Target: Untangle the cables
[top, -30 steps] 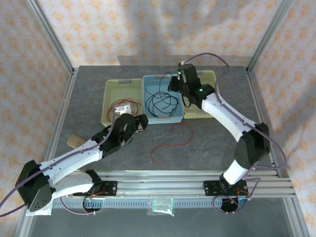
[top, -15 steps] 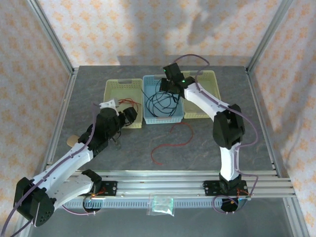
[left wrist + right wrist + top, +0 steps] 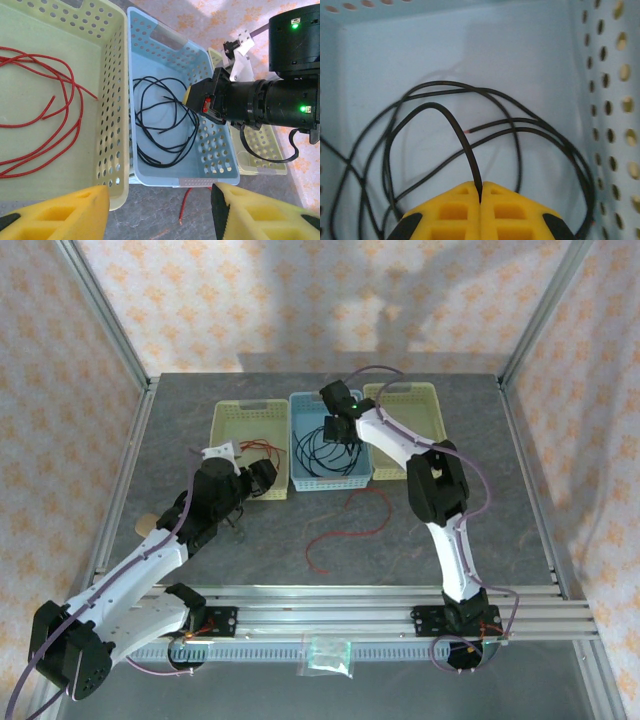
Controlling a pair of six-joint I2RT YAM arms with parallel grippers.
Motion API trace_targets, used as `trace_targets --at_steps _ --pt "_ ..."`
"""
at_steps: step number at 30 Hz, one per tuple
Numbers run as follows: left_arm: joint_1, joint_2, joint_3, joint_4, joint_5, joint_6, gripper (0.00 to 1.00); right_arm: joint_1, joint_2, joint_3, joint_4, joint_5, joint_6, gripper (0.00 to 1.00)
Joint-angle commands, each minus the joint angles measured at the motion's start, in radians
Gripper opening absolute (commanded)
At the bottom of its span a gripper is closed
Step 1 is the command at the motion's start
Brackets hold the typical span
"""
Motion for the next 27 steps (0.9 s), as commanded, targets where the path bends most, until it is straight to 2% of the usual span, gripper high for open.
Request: trace_targets --at_steps 1,4,8,11,16,21,25,27 --pt "0.004 0.000 0.019 -0.013 0.003 0.017 0.57 0.011 -0.004 0.035 -0.071 0.119 -0.017 0.04" --pt "0.003 0.016 0.023 -0.010 0.008 0.022 0.56 0.011 -0.026 0.007 -0.034 0.046 -0.032 0.08" --pt "-0.012 0.037 0.037 -0.024 -0.003 0.034 0.57 0.013 -0.063 -0.011 0.015 -0.044 -0.039 0.27" --pt "-0.039 0.051 0.047 -0.036 -0.027 0.042 0.57 0.012 -0.122 -0.031 0.039 -0.049 -0.053 0.38" --pt "-0.121 0.118 0.087 -0.070 -0.082 0.070 0.59 0.012 -0.331 -0.213 0.163 -0.036 -0.065 0.40" --pt "-0.235 0.235 0.144 -0.124 -0.121 0.112 0.61 0.011 -0.586 -0.516 0.334 -0.073 -0.056 0.40" --pt "-0.305 0.327 0.189 -0.155 -0.107 0.171 0.63 -0.004 -0.757 -0.746 0.426 -0.086 -0.028 0.42" --pt "-0.331 0.381 0.221 -0.183 -0.093 0.202 0.64 -0.026 -0.845 -0.854 0.470 -0.116 -0.004 0.47"
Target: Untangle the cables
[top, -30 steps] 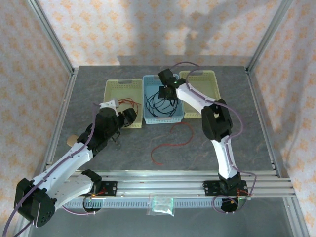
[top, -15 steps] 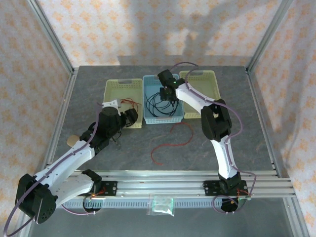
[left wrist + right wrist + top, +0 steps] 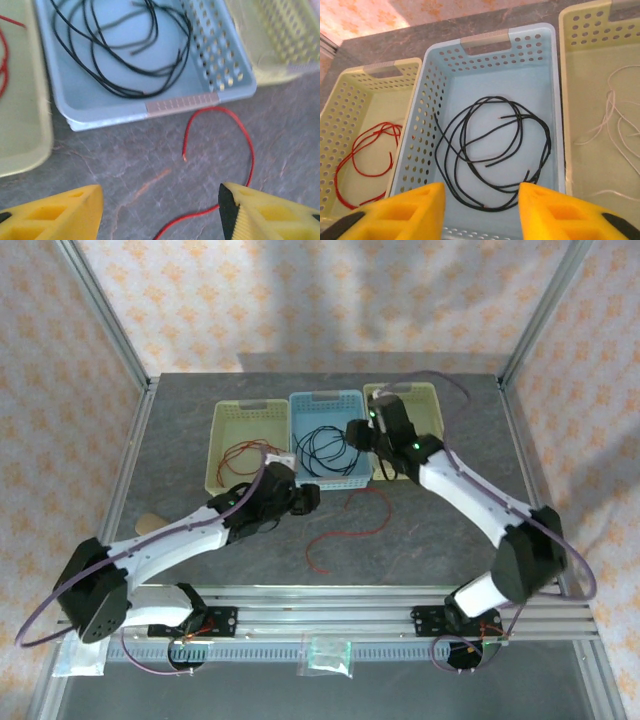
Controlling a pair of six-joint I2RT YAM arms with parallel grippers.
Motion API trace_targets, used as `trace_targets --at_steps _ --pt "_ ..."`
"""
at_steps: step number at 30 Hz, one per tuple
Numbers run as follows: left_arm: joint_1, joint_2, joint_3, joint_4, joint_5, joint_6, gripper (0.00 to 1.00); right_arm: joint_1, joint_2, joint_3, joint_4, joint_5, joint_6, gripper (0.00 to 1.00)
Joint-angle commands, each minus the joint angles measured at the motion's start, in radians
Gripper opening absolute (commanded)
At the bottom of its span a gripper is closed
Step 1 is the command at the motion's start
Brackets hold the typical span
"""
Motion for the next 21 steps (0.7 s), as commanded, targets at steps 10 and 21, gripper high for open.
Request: trace_targets --at_steps 10,21 --pt "-0.098 0.288 0.235 -0.156 0.072 0.192 0.65 -0.197 -0.378 -0.439 0.095 -0.112 0.146 0.77" --pt "-0.215 0.571 0.500 -0.255 0.079 0.260 0.62 -0.531 -0.362 -0.421 -0.153 -0.564 0.235 0.86"
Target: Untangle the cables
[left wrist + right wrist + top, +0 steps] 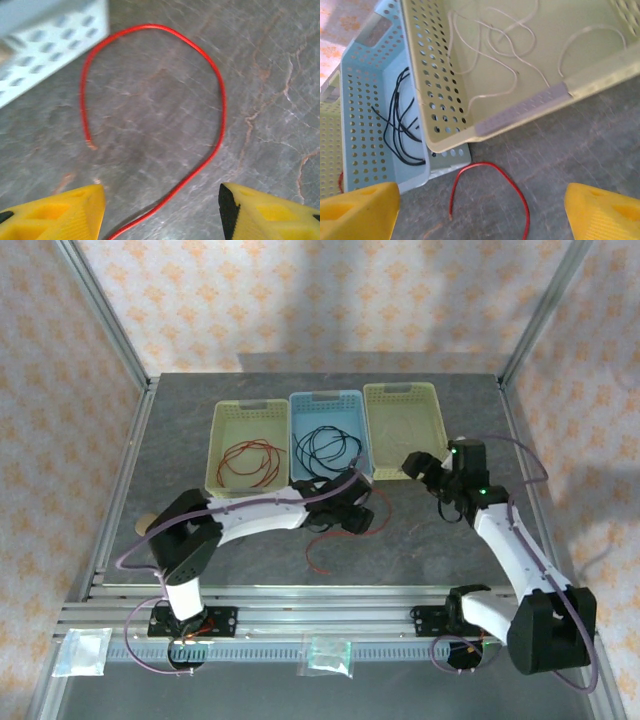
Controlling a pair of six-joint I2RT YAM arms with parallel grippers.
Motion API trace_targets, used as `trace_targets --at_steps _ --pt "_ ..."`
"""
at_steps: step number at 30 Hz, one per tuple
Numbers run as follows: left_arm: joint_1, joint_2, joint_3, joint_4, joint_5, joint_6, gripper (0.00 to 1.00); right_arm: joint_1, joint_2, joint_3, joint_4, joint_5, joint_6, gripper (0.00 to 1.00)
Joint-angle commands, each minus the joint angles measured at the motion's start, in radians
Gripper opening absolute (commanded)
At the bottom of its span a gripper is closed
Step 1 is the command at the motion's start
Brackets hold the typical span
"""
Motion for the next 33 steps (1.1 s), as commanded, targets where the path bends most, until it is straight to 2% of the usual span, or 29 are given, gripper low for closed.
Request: trace_targets --at_steps 1,4,7,13,22,26,33 --pt "-0.023 0.061 0.085 -0.078 0.011 0.045 0.62 -0.081 0.001 0.021 -0.098 -0.187 0.054 0.85" --pt "-0.044 0.127 0.145 -0.106 0.007 0.058 0.62 -0.142 -0.023 0.016 -0.116 -0.191 0.076 0.85" --pt "-0.057 0.182 0.201 -0.137 -0.004 0.072 0.62 -0.167 -0.043 0.020 -0.141 -0.130 0.082 0.85" --pt "-0.065 0.269 0.289 -0.189 -0.004 0.101 0.61 -0.167 -0.080 0.023 -0.154 -0.064 0.084 0.84" --pt "-0.065 0.348 0.376 -0.245 0.037 0.128 0.62 -0.167 -0.084 0.020 -0.151 -0.071 0.079 0.84" --pt "-0.065 0.364 0.379 -0.242 0.053 0.123 0.59 -0.167 -0.090 0.030 -0.162 -0.054 0.069 0.84" --pt "-0.065 0.406 0.407 -0.284 0.009 0.123 0.52 -0.167 -0.096 0.029 -0.150 -0.060 0.077 0.83"
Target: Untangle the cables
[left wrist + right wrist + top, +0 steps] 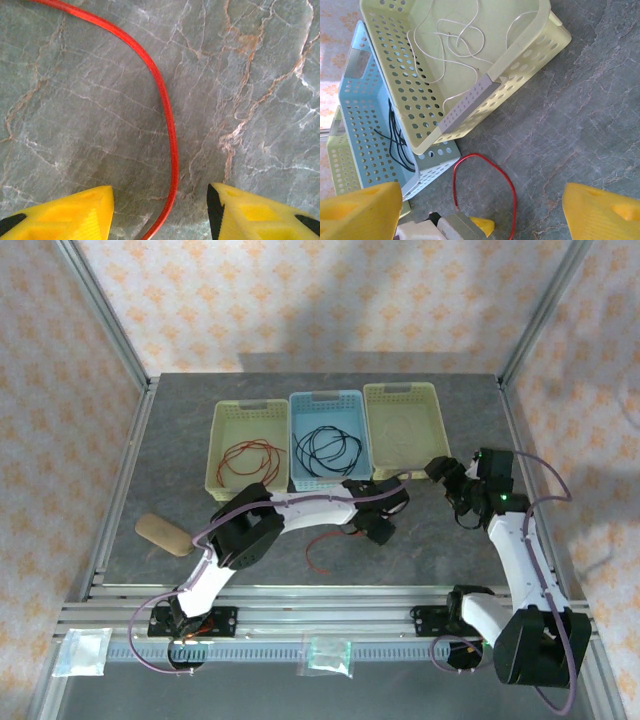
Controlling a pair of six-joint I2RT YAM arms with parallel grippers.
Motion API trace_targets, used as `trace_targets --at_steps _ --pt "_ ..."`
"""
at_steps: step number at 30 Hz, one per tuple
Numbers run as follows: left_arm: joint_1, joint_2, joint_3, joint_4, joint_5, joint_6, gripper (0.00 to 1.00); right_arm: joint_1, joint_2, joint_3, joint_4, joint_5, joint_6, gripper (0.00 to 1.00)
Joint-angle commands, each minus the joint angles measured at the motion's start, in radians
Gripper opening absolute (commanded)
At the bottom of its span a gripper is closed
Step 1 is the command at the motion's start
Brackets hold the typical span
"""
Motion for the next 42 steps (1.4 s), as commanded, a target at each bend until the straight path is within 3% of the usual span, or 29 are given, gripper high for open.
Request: trace_targets --at_steps 1,17,28,42 --pt "-0.006 0.050 0.029 -0.068 -0.032 0.011 0.51 -0.004 -0.014 0.029 -0.004 0.015 -0.001 0.83" --pt "-0.012 0.067 0.037 -0.088 -0.061 -0.004 0.21 -0.002 -0.010 0.046 -0.011 0.038 -0.018 0.83" --pt "-0.014 -0.014 0.015 -0.038 -0.042 -0.005 0.00 0.015 -0.001 0.069 -0.017 0.071 -0.042 0.83" --pt "-0.014 -0.315 -0.100 0.104 -0.027 -0.005 0.00 0.117 -0.005 0.100 0.013 0.175 -0.037 0.81"
